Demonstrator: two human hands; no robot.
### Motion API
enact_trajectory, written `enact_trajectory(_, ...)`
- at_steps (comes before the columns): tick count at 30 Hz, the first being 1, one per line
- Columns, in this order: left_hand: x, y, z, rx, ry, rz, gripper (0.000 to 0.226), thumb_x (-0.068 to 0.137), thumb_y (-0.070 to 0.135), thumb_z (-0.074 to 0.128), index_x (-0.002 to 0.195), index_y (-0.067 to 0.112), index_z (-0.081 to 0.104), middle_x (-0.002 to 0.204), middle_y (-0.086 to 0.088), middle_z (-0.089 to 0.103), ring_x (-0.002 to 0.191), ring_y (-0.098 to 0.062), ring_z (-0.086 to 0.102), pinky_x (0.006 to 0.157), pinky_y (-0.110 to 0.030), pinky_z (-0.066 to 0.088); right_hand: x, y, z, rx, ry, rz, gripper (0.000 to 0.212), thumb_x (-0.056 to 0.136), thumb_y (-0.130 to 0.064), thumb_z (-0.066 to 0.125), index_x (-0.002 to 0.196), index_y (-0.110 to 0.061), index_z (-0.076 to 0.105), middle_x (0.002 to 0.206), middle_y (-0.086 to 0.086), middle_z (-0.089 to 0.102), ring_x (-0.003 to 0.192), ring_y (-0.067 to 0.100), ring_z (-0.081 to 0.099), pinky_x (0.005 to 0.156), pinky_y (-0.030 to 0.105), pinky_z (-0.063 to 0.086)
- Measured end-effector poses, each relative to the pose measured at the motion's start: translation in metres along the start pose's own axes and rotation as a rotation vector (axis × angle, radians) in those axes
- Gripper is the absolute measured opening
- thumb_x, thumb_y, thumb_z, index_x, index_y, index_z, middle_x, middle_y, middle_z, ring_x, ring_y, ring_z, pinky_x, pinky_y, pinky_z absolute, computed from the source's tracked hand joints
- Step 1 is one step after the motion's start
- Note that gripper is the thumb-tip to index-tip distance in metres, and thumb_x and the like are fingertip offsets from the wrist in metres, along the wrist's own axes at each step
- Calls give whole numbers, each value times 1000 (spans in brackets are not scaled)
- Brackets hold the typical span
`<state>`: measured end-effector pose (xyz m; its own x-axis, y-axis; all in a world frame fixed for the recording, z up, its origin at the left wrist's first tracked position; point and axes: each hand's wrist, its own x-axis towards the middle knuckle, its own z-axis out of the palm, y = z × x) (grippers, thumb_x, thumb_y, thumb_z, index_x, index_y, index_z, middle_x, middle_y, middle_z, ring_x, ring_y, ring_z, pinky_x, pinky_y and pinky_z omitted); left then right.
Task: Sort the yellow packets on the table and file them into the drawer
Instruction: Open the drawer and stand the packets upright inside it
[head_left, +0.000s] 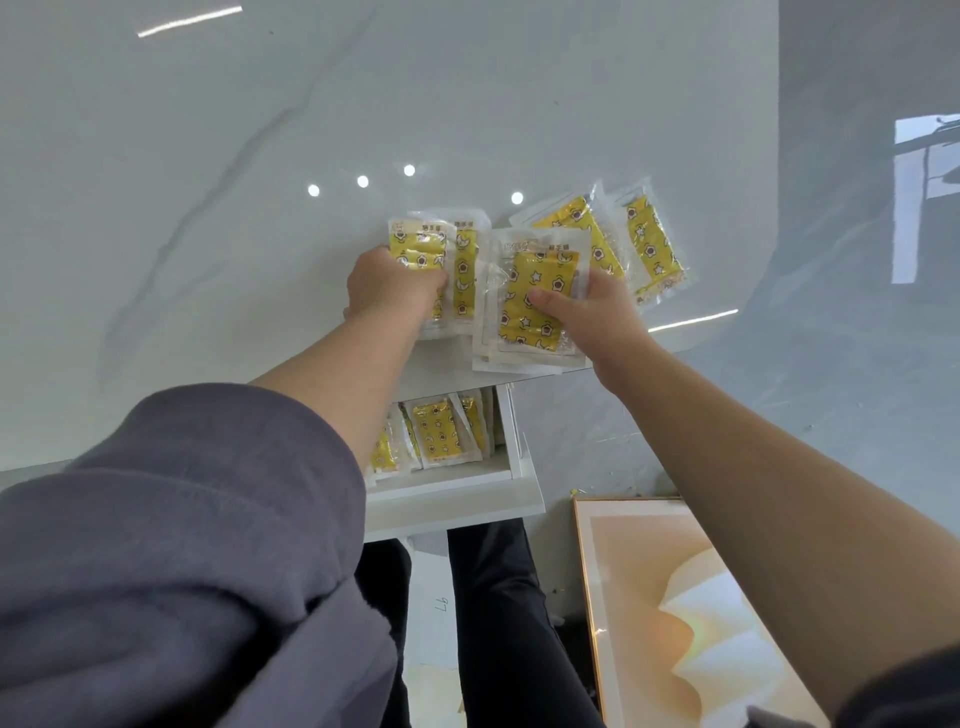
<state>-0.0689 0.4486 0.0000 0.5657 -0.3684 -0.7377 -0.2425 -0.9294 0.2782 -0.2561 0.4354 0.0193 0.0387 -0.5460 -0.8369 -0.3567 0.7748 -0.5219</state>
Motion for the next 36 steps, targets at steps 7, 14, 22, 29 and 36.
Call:
enact_trajectory(7, -25, -57, -40, -76, -43, 22, 19, 76, 23, 74, 92, 21, 64, 87, 4, 66, 78, -14, 63, 66, -25, 47, -22, 8, 14, -17, -13, -9, 31, 87, -20, 72, 116, -14, 65, 105, -2, 72, 97, 15, 69, 92, 39, 55)
enact_trajectory(14, -40, -149, -86, -124, -125, -25, 22, 76, 19, 77, 89, 26, 60, 88, 6, 66, 79, -13, 63, 63, -25, 45, -57, 28, 59, -85, -183, 34, 26, 85, -14, 74, 109, -12, 67, 103, 3, 74, 95, 18, 71, 89, 37, 56)
enact_trajectory(22, -26, -284, -130, -108, -166, -108, 43, 78, 23, 75, 114, 8, 57, 101, -6, 63, 88, -24, 61, 63, -28, 45, -95, 107, 161, -226, -168, 155, 24, 86, -20, 73, 107, -15, 64, 106, 3, 71, 100, 22, 69, 90, 40, 56)
enact_trajectory(29, 10, -371, -157, -135, -136, -176, 46, 86, 21, 71, 124, 11, 49, 121, -10, 54, 105, -30, 54, 78, -34, 42, -93, 187, 240, -196, -99, 216, 92, 59, -48, 78, 139, -14, 48, 136, 5, 57, 123, 28, 55, 103, 51, 45)
enact_trajectory(36, 50, -381, -143, -284, -134, -197, 67, 85, 23, 72, 141, 5, 39, 113, -2, 48, 91, -19, 46, 75, -33, 41, -75, 190, 294, -275, 16, 170, 51, 83, -29, 75, 128, -12, 58, 119, 3, 66, 109, 23, 62, 97, 42, 50)
